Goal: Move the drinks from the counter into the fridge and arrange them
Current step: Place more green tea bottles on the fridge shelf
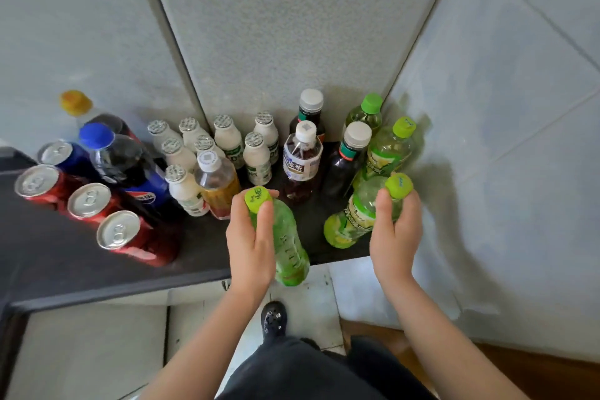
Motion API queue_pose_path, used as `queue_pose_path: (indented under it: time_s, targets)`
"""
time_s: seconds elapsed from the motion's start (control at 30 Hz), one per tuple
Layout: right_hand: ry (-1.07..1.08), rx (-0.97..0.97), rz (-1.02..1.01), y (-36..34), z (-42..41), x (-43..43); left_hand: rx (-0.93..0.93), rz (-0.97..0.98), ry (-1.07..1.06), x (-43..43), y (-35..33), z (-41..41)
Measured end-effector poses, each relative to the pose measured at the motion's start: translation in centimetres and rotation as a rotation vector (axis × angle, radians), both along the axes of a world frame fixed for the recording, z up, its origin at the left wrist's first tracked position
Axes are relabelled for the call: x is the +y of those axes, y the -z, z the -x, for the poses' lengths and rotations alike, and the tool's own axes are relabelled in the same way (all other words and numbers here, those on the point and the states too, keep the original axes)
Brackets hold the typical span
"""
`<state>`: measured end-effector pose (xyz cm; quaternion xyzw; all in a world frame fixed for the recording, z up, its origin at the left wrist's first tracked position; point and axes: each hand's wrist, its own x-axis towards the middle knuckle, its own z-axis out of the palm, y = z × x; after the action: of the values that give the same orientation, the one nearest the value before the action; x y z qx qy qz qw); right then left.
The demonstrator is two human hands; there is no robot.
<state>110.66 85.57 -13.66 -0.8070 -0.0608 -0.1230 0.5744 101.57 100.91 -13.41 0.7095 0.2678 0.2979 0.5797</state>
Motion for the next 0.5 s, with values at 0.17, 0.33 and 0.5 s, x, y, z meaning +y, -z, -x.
queue_pose_path:
  time_s: [0.17,0.33,0.5]
  targets:
    - [-0.169,-0.019,-0.077,-1.1,2.2,1.1,0.066,0.056,-0.187,0.4,0.4,5.8]
    - [-0.517,0.032,-0.087,-0.8,5.9,3.5,0.1,0.133,-0.485,-1.3,1.3,13.3]
    - [-0.841,0.172,-0.083,1.6,12.0,6.3,0.157,0.209,-0.768,-4.6,3.1,22.4]
